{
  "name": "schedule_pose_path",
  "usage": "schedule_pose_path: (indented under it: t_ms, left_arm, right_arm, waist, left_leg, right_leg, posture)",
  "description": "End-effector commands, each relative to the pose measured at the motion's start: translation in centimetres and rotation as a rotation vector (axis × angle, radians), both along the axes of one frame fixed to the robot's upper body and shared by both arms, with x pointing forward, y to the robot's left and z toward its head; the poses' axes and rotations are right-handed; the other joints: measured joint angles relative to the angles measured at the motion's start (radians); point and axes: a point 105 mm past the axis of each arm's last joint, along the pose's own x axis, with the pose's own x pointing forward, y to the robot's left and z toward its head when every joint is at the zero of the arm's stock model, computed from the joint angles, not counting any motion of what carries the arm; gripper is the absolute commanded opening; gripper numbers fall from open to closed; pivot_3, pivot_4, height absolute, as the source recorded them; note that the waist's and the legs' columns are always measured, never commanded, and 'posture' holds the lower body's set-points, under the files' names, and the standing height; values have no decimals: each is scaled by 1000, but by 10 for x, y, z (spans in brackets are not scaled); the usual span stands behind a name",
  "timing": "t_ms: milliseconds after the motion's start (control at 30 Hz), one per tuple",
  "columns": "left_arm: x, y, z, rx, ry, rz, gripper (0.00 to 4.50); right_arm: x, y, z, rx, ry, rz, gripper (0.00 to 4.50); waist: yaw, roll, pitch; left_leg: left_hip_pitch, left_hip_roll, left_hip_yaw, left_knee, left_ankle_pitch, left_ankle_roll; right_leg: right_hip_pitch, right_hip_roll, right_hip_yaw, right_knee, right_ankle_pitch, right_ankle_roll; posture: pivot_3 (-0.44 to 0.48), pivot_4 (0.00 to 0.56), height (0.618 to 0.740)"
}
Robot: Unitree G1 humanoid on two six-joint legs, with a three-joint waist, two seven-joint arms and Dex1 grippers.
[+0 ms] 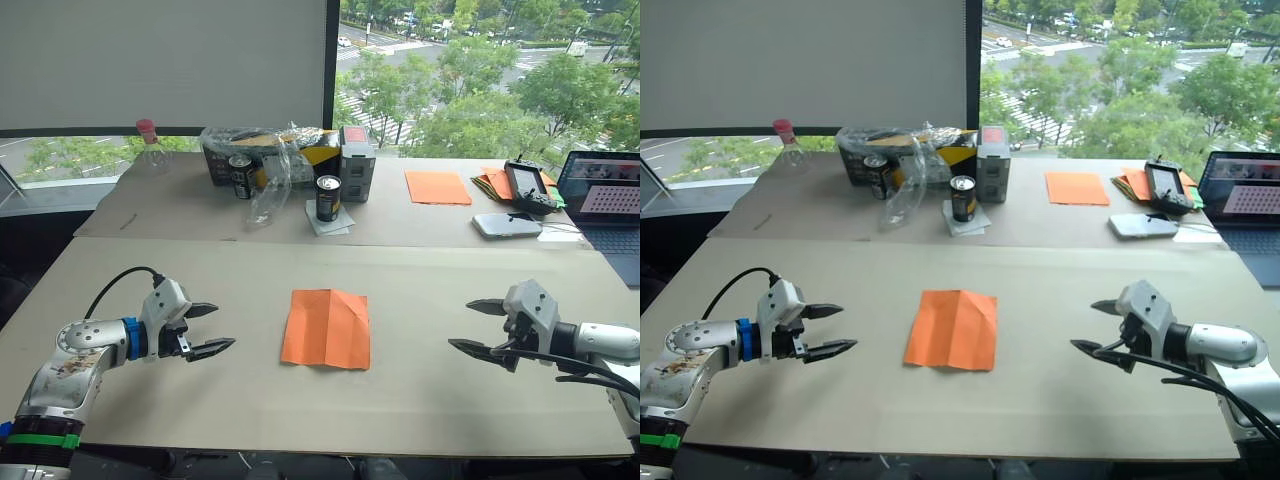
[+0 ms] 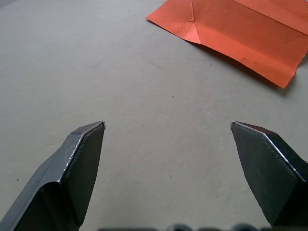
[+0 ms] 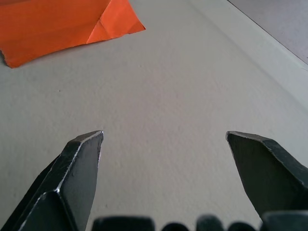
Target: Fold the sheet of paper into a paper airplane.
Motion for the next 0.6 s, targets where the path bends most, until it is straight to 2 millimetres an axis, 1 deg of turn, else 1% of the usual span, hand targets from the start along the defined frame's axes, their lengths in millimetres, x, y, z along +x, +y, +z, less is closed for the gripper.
schedule_pose_path:
  t_ms: [33,133,167,233,300,333,400,467,567,600]
  left_arm:
    - [5,-7,21,-43,-42,-39,4452]
    - [1,-38,51,-135,-15,-228,4452]
    - [2,-44,56,-149,-15,-262,4199]
    - [3,-53,62,-150,-13,-315,3623]
    - [3,-61,63,-130,-13,-362,3001]
    - [4,-65,63,-118,-13,-381,2566]
    - [7,-75,61,-96,-15,-430,1886]
    - [15,-90,56,-53,-25,-475,1219]
    - [27,-109,48,-14,-41,-505,207]
    - [30,-116,45,-4,-43,-512,32]
  right_arm:
    - [-2,5,13,7,-40,21,4500]
    - [-18,20,18,24,12,67,4500]
    - [-24,26,18,22,28,85,4500]
    - [-31,34,19,24,50,101,4500]
    - [-36,41,20,33,62,104,4500]
    - [-38,44,20,36,67,104,4500]
    - [-43,53,19,35,77,114,4500]
    - [-45,62,17,33,84,112,4500]
    - [-44,72,16,44,85,92,4500]
    - [-42,75,16,46,80,78,4500]
  waist:
    - [0,0,0]
    - [12,0,0]
    - [14,0,0]
    - [10,0,0]
    - [3,0,0]
    - [-2,0,0]
    - [-4,0,0]
    - [-1,0,0]
    - [4,0,0]
    - [4,0,0]
  left_leg:
    - [0,0,0,0,0,0]
    - [-1,0,-1,0,0,0]
    - [-1,0,-1,1,0,0]
    - [-1,-1,-1,1,0,0]
    - [-1,-1,-1,1,0,0]
    - [0,0,0,1,0,0]
    - [0,0,0,1,0,0]
    - [0,0,-1,1,0,0]
    - [0,-1,-1,1,0,0]
    - [-1,-1,-1,2,0,0]
  right_leg:
    - [0,0,0,0,0,0]
    - [0,0,-1,1,0,0]
    - [0,0,-1,1,0,0]
    - [0,0,-1,1,0,0]
    - [1,0,-1,0,0,0]
    - [1,0,0,0,0,0]
    - [1,0,0,1,0,0]
    - [1,1,-1,1,0,0]
    - [1,1,-1,1,-1,1]
    - [1,1,-1,1,-1,1]
  posture:
    - [0,150,730]
    - [0,150,730]
    - [0,150,730]
    - [0,150,730]
    - [0,150,730]
    - [0,150,730]
    - [0,150,730]
    - [0,150,730]
    - [0,150,730]
    - [0,150,730]
